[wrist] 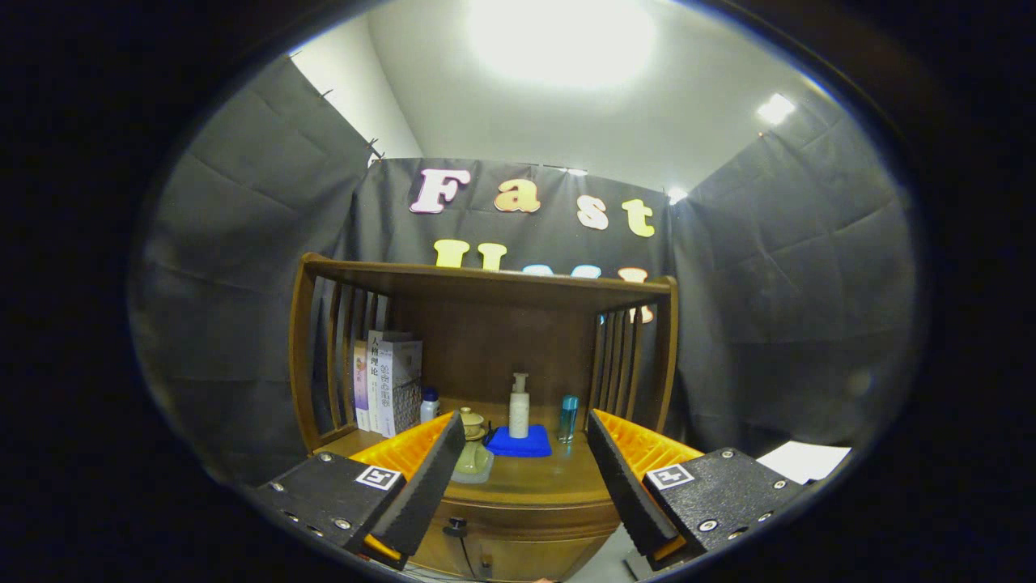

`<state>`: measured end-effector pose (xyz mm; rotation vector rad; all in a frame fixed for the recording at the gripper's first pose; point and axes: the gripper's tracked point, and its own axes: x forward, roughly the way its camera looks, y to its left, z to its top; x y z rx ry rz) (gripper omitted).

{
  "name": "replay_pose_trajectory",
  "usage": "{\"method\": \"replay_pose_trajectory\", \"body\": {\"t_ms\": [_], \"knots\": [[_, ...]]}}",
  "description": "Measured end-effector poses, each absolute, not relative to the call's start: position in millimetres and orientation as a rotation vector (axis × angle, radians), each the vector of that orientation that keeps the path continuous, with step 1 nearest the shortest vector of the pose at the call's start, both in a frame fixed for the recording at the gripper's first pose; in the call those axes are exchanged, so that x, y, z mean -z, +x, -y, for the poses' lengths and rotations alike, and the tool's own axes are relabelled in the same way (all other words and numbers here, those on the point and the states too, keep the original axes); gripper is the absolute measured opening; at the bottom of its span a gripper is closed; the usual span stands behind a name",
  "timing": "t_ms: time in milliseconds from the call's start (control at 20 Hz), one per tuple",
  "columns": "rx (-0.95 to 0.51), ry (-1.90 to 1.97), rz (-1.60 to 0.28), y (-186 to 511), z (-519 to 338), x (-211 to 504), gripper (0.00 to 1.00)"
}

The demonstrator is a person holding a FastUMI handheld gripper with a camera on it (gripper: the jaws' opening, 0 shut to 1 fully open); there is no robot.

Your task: Pull open the drawer, take out the items inside it, and place them on the countertop above the cabinet.

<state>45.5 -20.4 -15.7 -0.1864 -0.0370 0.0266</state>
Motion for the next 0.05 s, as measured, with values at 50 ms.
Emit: {"method": "replay_pose_trajectory", "body": {"t_ms": [50], "knots": [[-0.03, -0.205, 0.05, 36.5, 18.2, 9.0, 0.94]]}}
